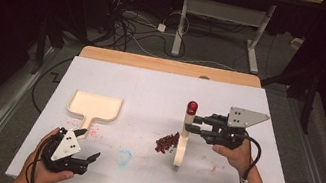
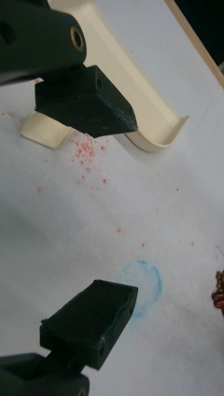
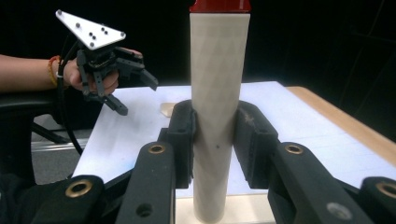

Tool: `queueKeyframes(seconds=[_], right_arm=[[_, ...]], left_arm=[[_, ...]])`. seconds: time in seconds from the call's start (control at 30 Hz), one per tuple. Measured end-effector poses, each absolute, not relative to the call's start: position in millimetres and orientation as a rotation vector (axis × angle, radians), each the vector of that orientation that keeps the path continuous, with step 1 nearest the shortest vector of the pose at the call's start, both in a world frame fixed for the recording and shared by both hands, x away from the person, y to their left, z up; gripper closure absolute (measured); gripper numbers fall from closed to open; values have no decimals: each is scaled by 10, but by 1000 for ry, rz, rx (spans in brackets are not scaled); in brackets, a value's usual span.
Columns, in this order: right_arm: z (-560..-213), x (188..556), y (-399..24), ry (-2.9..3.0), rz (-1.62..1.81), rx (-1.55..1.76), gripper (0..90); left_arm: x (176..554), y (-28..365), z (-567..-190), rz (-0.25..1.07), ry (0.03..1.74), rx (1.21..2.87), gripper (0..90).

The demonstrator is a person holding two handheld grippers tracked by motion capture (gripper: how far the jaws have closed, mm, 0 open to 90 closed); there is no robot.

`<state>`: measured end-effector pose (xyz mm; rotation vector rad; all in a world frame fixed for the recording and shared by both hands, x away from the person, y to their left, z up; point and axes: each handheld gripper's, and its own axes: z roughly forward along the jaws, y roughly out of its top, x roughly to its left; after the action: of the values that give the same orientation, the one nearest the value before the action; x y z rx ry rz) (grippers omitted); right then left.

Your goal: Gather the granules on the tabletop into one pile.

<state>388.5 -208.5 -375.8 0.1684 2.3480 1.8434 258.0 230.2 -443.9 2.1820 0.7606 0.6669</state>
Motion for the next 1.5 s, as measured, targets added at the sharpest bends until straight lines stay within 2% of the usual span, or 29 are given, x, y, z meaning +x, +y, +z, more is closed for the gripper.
queueKeyframes(seconds=[0.2,0.53,1.0,1.5], right_arm=[[-3639,4033,-2174,2372,1738,166,703],[-3810,4300,-1972,2422,1775,147,703],[-3796,4083,-1730,2468,1825,-27,703],[-3568,3824,-2210,2303,1823,149,703]], left_arm=[[2580,2295,-4428,668,755,2178,181],[2606,2293,-4453,658,758,2186,181],[2598,2290,-4457,657,759,2190,181],[2617,2261,-4448,660,752,2192,181]])
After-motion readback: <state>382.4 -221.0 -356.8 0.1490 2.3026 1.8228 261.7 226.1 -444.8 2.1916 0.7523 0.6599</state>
